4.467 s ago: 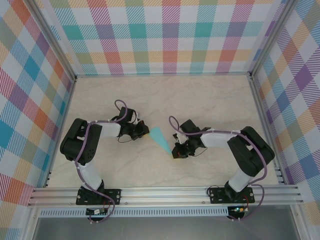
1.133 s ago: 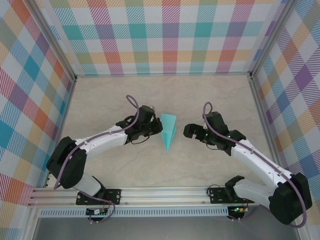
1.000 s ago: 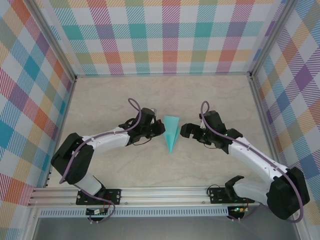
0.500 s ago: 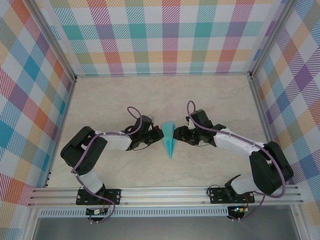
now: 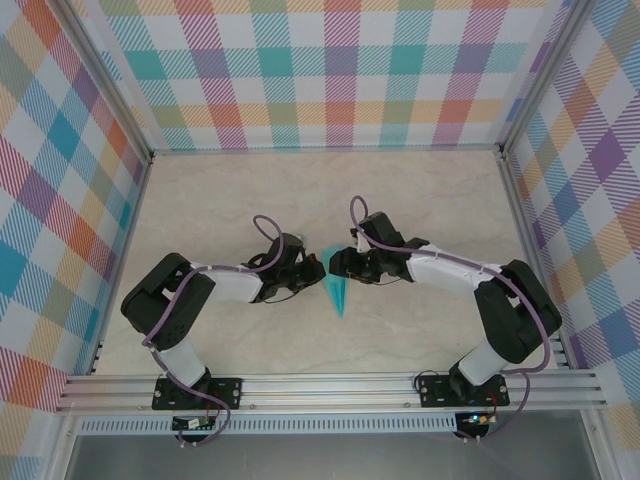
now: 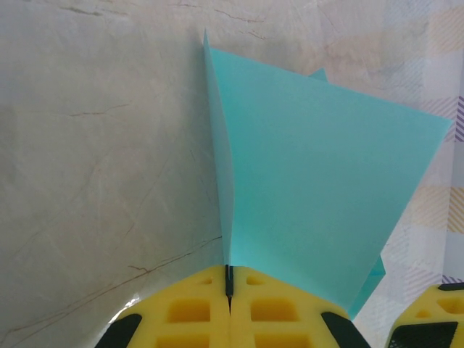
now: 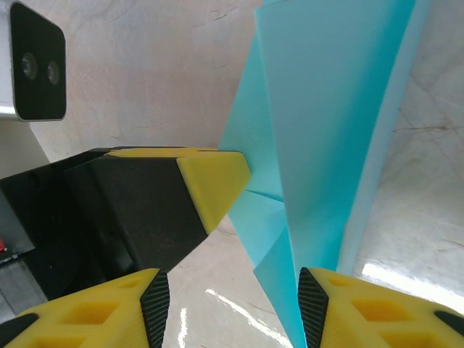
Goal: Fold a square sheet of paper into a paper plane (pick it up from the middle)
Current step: Pick up the paper plane from the center of the table.
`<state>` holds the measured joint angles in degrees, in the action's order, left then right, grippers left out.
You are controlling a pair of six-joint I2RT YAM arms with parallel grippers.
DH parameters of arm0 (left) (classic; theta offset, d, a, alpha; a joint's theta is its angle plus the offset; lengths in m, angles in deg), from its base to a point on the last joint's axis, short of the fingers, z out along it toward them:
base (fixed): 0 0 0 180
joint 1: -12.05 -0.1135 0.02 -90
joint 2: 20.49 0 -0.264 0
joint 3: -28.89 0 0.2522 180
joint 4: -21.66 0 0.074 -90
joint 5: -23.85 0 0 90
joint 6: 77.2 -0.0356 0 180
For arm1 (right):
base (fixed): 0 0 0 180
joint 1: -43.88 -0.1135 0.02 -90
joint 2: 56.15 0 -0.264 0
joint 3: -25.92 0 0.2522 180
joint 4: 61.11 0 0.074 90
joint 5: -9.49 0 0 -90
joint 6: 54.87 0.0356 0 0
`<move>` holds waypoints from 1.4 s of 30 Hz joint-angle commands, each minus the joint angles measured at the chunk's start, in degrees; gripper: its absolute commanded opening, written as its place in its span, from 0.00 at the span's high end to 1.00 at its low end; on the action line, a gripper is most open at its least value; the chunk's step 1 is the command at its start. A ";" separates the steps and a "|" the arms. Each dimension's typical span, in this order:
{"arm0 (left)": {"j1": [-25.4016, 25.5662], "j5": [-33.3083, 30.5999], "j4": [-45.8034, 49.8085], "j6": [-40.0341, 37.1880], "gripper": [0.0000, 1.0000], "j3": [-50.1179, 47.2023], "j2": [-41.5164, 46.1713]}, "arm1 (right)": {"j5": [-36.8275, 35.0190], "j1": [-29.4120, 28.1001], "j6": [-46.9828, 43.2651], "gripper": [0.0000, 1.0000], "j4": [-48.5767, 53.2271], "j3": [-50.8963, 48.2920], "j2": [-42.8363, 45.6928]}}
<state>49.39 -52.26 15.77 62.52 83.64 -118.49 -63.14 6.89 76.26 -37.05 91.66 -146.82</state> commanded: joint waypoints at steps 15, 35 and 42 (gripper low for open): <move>-0.78 -3.29 1.12 -0.01 1.00 -1.39 -0.79 | -7.23 -0.54 0.01 0.42 5.13 1.57 -4.13; -0.88 -2.19 0.41 0.47 1.00 -1.01 -1.66 | -5.41 -2.71 3.26 0.42 3.98 -0.80 -3.26; -0.87 -1.64 -0.12 0.70 1.00 -0.94 -1.81 | -5.06 -4.06 4.88 0.43 3.60 -1.80 -1.96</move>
<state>49.39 -54.62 16.16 62.87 83.16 -120.08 -69.28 3.68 79.73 -32.96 90.44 -150.41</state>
